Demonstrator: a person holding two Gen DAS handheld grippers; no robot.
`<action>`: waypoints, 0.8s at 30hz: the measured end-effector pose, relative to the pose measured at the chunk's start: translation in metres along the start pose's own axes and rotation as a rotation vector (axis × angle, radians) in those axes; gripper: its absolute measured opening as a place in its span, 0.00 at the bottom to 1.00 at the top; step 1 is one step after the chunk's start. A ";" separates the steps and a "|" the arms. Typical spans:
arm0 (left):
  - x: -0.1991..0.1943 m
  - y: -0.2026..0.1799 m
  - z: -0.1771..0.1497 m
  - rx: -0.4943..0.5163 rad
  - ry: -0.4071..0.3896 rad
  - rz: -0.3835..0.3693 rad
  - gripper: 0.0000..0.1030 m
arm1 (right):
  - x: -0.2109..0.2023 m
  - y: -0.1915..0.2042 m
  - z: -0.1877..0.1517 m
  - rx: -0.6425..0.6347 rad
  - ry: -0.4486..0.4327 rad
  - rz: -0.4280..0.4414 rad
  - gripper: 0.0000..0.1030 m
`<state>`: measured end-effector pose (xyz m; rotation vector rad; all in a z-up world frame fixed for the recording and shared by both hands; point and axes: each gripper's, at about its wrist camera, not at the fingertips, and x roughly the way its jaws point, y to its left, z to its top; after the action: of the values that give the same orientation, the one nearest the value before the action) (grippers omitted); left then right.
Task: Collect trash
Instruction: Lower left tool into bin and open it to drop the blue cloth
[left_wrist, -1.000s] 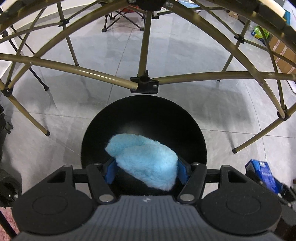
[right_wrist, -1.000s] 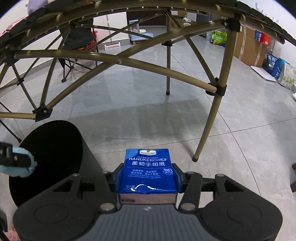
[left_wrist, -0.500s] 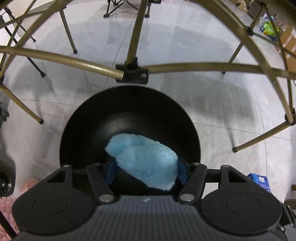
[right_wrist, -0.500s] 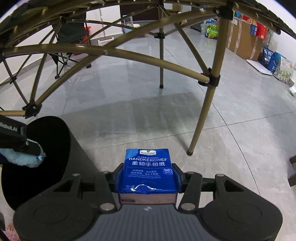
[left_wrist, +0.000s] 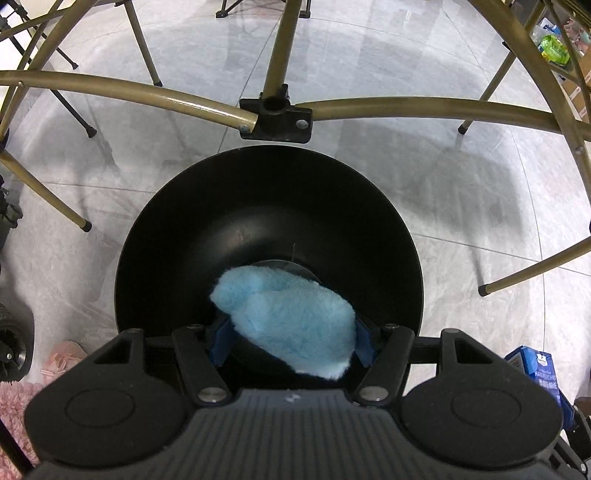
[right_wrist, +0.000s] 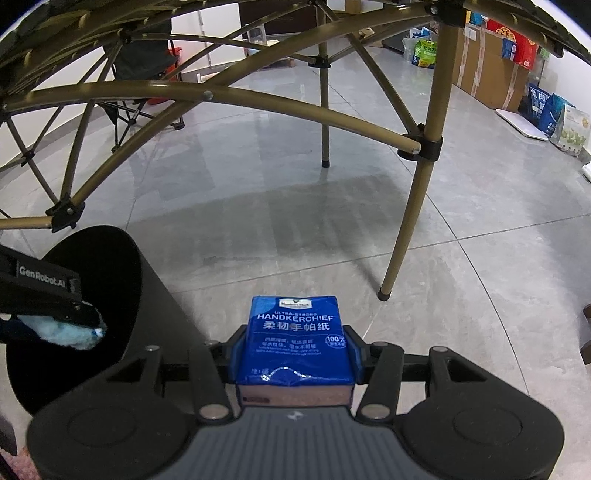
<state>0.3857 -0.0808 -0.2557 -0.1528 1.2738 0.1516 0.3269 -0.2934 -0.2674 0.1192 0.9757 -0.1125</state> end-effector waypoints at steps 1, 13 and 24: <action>0.001 0.000 0.000 0.000 0.002 -0.002 0.66 | 0.000 0.000 0.000 0.001 -0.001 -0.001 0.49; 0.000 0.001 0.001 0.005 0.055 0.012 1.00 | -0.002 0.002 -0.001 -0.003 -0.003 0.003 0.49; -0.002 0.002 0.000 0.007 0.059 0.012 1.00 | -0.002 0.002 0.000 -0.007 -0.001 0.005 0.49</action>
<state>0.3852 -0.0787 -0.2539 -0.1450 1.3341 0.1539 0.3265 -0.2911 -0.2658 0.1154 0.9751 -0.1041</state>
